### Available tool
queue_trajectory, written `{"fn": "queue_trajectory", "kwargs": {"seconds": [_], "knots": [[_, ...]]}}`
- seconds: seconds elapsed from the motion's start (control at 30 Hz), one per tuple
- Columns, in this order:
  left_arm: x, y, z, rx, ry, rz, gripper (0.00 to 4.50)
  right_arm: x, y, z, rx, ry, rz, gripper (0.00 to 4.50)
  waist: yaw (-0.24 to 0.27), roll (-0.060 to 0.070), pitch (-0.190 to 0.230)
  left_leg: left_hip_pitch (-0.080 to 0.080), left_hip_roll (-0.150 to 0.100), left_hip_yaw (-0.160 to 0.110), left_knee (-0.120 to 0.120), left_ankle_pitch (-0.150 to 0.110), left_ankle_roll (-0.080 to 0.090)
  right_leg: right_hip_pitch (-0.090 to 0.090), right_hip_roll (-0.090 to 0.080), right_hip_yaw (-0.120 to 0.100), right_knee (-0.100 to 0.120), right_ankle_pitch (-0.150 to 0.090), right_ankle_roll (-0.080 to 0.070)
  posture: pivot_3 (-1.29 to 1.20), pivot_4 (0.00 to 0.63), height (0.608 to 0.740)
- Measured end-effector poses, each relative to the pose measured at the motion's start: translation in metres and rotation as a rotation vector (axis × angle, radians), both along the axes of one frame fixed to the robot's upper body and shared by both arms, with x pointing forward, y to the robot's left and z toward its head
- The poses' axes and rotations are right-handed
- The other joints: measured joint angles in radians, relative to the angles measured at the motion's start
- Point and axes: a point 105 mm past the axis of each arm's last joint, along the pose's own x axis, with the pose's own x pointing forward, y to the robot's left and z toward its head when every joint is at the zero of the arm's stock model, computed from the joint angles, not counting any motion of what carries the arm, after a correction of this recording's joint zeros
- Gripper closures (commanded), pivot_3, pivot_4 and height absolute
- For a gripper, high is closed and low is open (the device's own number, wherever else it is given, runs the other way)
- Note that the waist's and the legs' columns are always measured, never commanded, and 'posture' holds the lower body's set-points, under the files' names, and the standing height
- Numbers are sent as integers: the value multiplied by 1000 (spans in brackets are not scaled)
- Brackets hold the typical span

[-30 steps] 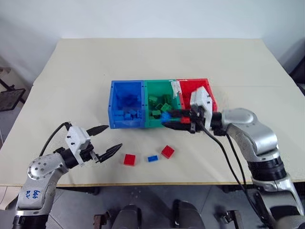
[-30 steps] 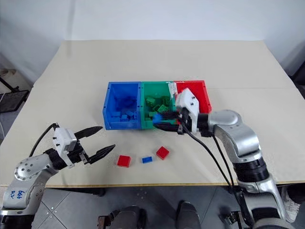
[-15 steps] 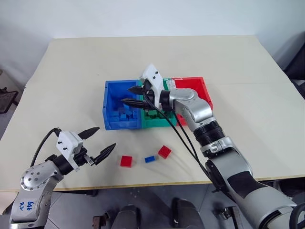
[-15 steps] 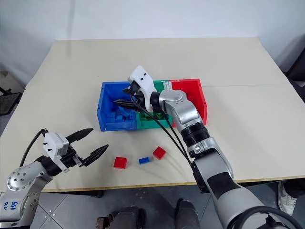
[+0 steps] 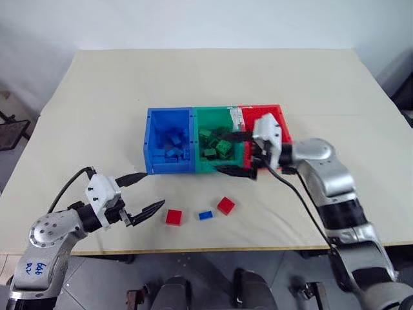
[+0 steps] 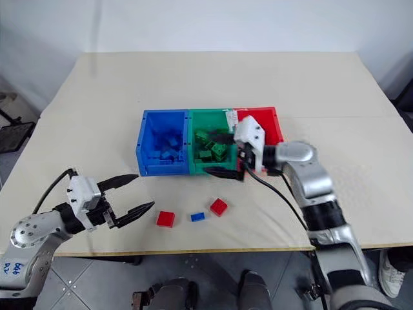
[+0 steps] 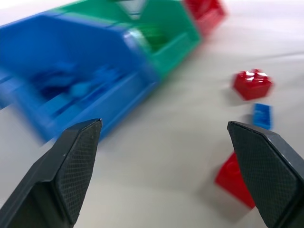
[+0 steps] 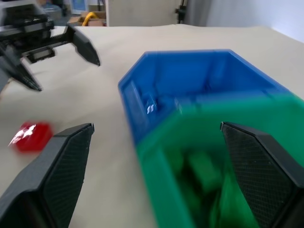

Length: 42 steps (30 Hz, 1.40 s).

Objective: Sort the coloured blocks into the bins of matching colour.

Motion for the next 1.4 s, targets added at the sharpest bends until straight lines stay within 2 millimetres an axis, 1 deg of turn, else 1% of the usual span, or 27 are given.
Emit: {"fn": "queue_trajectory", "kwargs": {"seconds": [0.03,0.1,0.13,0.17,0.23,0.3,0.4,0.47,0.5,0.57,0.7,0.77,0.83,0.87,0.93,1.03,1.07,1.13,1.2,1.27,1.3,1.33,1.4], "knots": [[1,-4,3,11,-9,-32,0,-7,-14,-4,-20,1,-12,43,2,0,0,0,0,1,0,0,0,0,0,0,0,0,0,0,150,740],[3,-14,10,39,-26,-118,0,-32,-54,-24,-124,32,-29,43,19,0,0,0,0,1,1,0,1,2,0,0,-2,0,0,0,150,740],[4,-15,11,52,-19,-144,0,-41,-68,-33,-159,52,-39,43,22,0,0,0,-1,2,1,-1,1,2,0,1,-2,0,0,0,150,740],[6,-16,10,58,-7,-168,0,-49,-78,-39,-183,65,-44,43,22,0,0,2,0,5,1,-1,2,2,0,3,-2,0,0,0,150,740],[9,-22,7,62,14,-216,0,-57,-88,-44,-178,58,-69,43,12,0,0,5,0,9,0,-1,2,2,0,5,-1,0,0,0,150,740],[16,-29,7,66,16,-264,0,-66,-107,-52,-179,43,-138,43,18,-1,0,6,1,9,0,-1,2,3,0,5,-1,0,-1,0,150,740],[23,-28,3,69,27,-285,0,-74,-138,-67,-197,41,-265,43,23,-1,0,6,0,12,1,-1,3,2,0,7,-1,0,-1,0,150,740],[24,-26,0,71,40,-296,0,-76,-148,-69,-196,38,-312,43,19,-1,0,7,1,13,0,-1,3,2,0,7,-1,0,-1,0,150,740],[24,-25,-2,72,44,-300,0,-77,-149,-68,-196,31,-317,43,17,-1,0,8,1,13,0,-1,3,2,0,7,-1,0,-1,0,150,740],[23,-23,-4,78,47,-310,0,-75,-147,-65,-199,19,-310,43,14,-1,0,8,1,13,0,-1,3,2,0,7,0,0,-1,0,150,740],[20,-23,-5,75,62,-339,0,-59,-118,-53,-250,9,-195,43,7,-1,0,8,1,13,1,-1,3,2,0,8,0,1,-1,0,150,740],[16,-21,-6,82,71,-353,0,-47,-95,-45,-267,16,-114,43,2,-1,0,8,2,13,1,-1,2,1,0,8,0,1,-1,0,150,740],[12,-19,-9,96,87,-364,0,-35,-67,-38,-284,10,-27,43,0,-1,0,8,2,13,1,-1,2,1,0,8,1,1,-1,0,150,740],[10,-18,-11,100,97,-365,0,-32,-55,-38,-297,5,13,43,1,-1,0,8,2,13,0,-1,2,1,0,7,1,1,-1,0,150,740],[6,-14,-17,107,122,-359,0,-29,-33,-43,-318,9,83,43,3,-1,0,7,2,12,0,-1,2,1,0,6,1,1,-1,0,150,740],[0,-10,-22,108,140,-337,0,-22,2,-60,-362,-1,179,43,8,-1,1,6,1,11,1,-2,3,1,0,6,0,1,-1,0,150,740],[-1,-11,-22,109,136,-339,0,-21,8,-66,-386,-2,201,43,10,-1,1,6,1,11,1,-2,3,1,0,6,0,1,-1,0,150,740],[-4,-12,-21,108,127,-326,0,-17,12,-77,-426,2,221,43,11,-1,1,5,1,10,1,-2,3,1,0,6,0,1,-1,0,150,740],[-7,-11,-21,106,128,-310,0,-15,13,-86,-438,23,225,422,6,-1,1,6,1,10,1,-2,3,1,0,5,0,1,-1,0,150,740],[-9,-12,-21,105,133,-300,0,-16,15,-92,-430,40,241,931,1,-1,1,6,2,10,1,-2,3,1,0,5,1,1,-1,0,150,740],[-9,-12,-21,104,133,-296,0,-16,15,-92,-430,41,246,1322,0,-1,1,6,2,10,1,-2,3,1,0,5,1,1,-1,0,150,740],[-8,-12,-21,104,131,-291,0,-17,16,-92,-427,43,250,1546,0,-1,1,6,2,10,1,-2,3,1,0,5,1,1,-1,0,150,740],[-7,-11,-19,103,125,-284,0,-19,15,-94,-421,53,257,2275,0,-1,1,6,2,10,2,-2,3,1,0,5,1,1,-1,0,150,740]]}}
